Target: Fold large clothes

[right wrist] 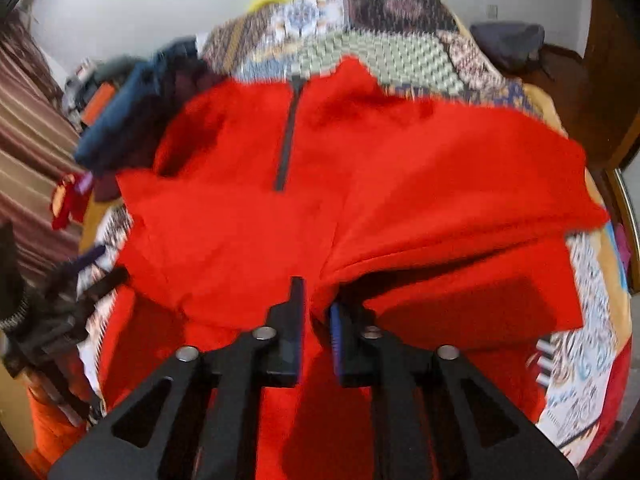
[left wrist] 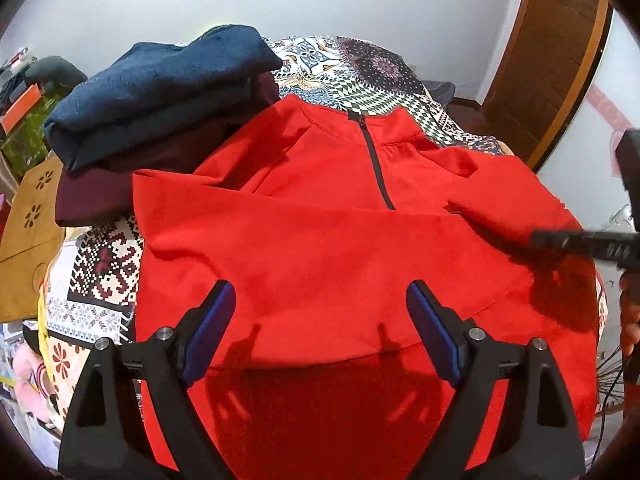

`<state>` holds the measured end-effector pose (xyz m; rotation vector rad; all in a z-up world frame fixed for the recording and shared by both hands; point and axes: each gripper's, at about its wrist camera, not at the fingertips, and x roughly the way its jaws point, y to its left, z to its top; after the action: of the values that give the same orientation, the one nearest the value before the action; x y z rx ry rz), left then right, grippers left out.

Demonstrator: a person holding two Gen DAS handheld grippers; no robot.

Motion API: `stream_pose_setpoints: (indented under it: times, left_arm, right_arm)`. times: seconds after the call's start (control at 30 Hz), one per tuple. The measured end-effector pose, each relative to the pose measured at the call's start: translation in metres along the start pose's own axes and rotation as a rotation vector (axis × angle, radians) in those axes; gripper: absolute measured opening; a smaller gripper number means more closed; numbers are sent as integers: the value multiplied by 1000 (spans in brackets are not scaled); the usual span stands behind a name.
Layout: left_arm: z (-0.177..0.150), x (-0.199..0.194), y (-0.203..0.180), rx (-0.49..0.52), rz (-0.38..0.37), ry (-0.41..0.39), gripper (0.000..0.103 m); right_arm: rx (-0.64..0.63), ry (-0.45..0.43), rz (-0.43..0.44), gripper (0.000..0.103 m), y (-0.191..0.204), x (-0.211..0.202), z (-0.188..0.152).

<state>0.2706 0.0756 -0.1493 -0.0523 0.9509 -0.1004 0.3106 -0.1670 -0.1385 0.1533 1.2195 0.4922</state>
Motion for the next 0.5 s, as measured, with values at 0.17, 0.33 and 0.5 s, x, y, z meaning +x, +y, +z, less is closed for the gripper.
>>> stream_pose_setpoints:
  times: [0.17, 0.33, 0.5]
  left_arm:
    - [10, -5, -14, 26, -21, -13, 87]
    - [38, -10, -56, 124, -63, -51, 87]
    - [67, -6, -117, 266, -117, -75, 87]
  right_arm:
    - [21, -86, 0, 37, -6, -27, 3]
    - [61, -260, -101, 48, -31, -74, -3]
    - [152, -352, -196, 49, -73, -104, -13]
